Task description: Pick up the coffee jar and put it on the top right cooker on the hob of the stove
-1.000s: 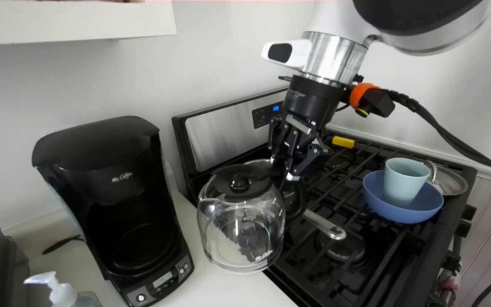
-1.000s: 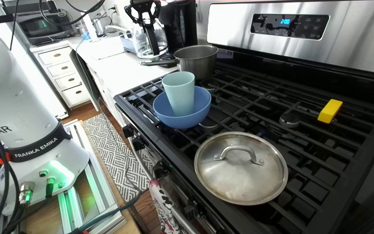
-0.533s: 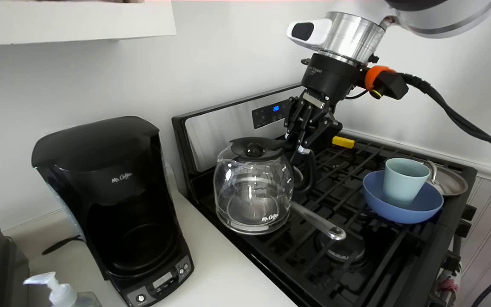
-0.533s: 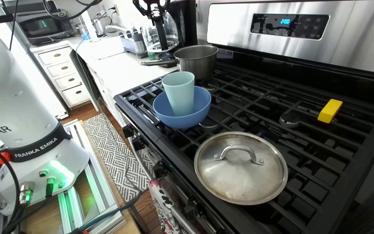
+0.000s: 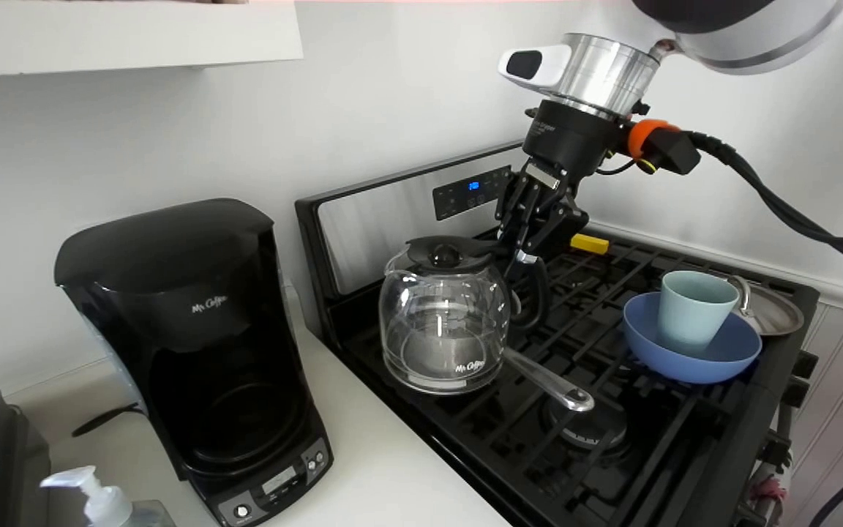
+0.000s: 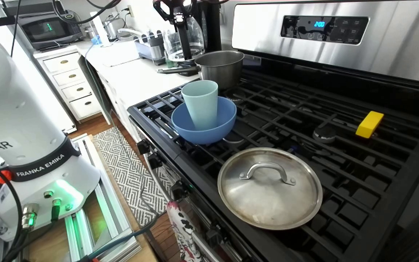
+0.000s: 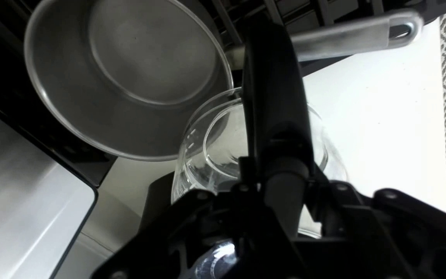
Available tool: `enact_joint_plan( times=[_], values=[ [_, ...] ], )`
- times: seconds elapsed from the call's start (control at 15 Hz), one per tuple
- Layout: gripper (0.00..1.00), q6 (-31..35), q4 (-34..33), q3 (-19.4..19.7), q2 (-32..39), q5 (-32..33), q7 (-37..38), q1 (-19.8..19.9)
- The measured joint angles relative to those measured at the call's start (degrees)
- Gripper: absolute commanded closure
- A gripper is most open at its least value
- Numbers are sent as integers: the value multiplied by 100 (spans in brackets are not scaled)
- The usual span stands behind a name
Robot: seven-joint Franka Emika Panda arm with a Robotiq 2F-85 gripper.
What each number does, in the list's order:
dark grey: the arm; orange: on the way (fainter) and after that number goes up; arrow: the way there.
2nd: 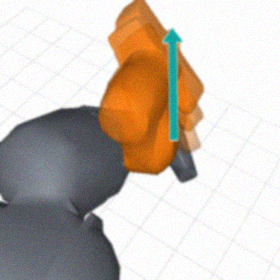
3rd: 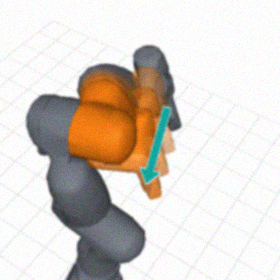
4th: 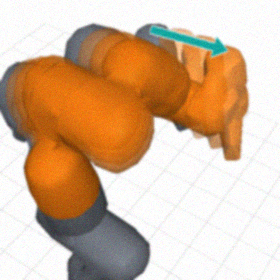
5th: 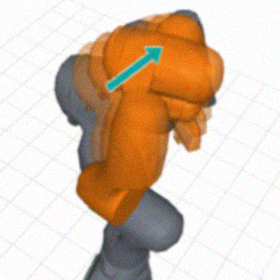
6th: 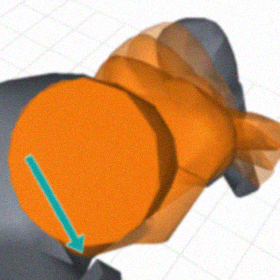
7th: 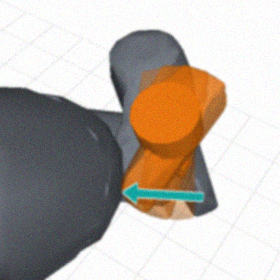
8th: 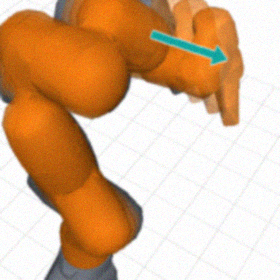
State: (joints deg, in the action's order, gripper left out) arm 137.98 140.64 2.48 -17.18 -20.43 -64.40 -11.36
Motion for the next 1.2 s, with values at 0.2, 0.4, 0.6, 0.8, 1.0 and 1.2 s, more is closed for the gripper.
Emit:
enact_joint_plan(
  times=[0.2, 0.4, 0.6, 0.8, 1.0, 1.2],
  values=[
    [92, 57, -24, 246, -40, -2, 0, 192],
    [92, 159, -74, 409, -111, 7, 40, 399],
    [92, 372, -82, 470, -151, 39, 231, 627],
    [92, 664, -80, 548, -152, 47, 464, 805],
    [92, 1106, -28, 624, -153, 82, 753, 971],
    [67, 1288, 35, 703, -120, 140, 872, 1005]
  ],
)
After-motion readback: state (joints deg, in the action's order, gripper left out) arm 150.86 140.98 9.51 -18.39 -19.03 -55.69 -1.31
